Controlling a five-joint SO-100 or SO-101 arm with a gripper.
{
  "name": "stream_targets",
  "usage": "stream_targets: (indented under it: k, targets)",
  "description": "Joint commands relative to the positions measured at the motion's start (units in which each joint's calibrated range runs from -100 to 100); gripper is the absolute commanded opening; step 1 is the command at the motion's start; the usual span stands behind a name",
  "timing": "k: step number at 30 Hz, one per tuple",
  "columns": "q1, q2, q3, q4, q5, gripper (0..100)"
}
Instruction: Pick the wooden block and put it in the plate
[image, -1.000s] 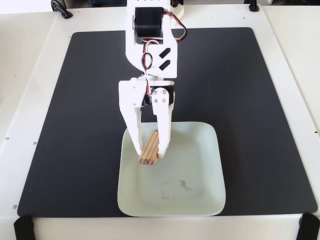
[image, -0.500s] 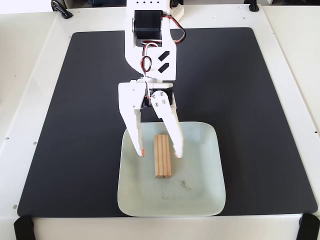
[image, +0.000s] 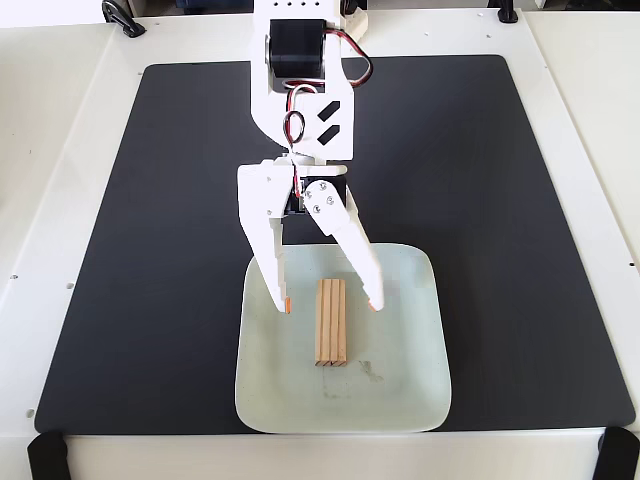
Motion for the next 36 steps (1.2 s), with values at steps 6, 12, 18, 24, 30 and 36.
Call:
stream_targets:
  k: [6, 12, 18, 24, 30, 36]
  targets:
    - [-0.3, -1.4, -1.5, 0.3, -0.3, 3]
    - [-0.5, -7.3, 3.3, 0.3, -0.5, 1]
    - [-1.6, -24.2, 20.3, -0.3, -0.1, 1]
    - [-4.6, -47.5, 42.1, 0.2, -0.1, 1]
    - [-7.8, -72.0, 65.3, -0.4, -0.1, 1]
    - [-8.2, -93.6, 84.1, -0.4, -0.1, 1]
